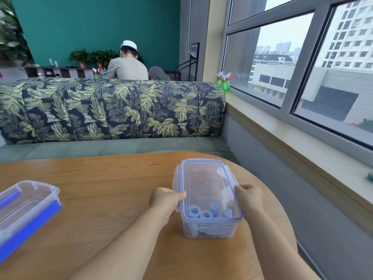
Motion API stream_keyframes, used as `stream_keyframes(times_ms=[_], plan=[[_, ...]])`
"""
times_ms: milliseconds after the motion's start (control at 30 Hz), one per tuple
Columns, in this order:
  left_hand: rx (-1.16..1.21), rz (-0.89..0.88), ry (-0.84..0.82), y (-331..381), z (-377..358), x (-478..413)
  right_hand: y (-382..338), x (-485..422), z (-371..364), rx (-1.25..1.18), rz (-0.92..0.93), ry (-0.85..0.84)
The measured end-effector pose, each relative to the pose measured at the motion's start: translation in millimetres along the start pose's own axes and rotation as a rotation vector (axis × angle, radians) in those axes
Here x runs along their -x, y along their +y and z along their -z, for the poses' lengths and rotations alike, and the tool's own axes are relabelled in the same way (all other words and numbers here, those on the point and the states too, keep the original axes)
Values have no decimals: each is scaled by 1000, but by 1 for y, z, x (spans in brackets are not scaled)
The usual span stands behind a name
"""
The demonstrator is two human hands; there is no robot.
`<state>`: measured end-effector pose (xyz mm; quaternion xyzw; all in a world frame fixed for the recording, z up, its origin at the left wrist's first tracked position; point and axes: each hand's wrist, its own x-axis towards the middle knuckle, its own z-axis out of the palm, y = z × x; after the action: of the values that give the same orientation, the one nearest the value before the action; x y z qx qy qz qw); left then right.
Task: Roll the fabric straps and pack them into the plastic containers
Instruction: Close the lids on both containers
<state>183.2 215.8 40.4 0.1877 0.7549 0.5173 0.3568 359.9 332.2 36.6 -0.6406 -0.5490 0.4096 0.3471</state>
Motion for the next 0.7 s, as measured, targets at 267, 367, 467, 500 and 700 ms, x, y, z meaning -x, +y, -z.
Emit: stream_keyframes(times_ms=[267,367,467,500,700], plan=[[-26,36,-15,3,0,5,2,-2,0,18,16,24],[-96,0,2,3,-2,9,5,0,0,16,49,16],[-155,-41,20,2,-4,13,11,3,-1,13,44,1],[-161,-43,16,3,-4,14,12,4,-1,-2,34,1],[-132,-43,38,3,-4,17,15,9,2,-84,5,-19]])
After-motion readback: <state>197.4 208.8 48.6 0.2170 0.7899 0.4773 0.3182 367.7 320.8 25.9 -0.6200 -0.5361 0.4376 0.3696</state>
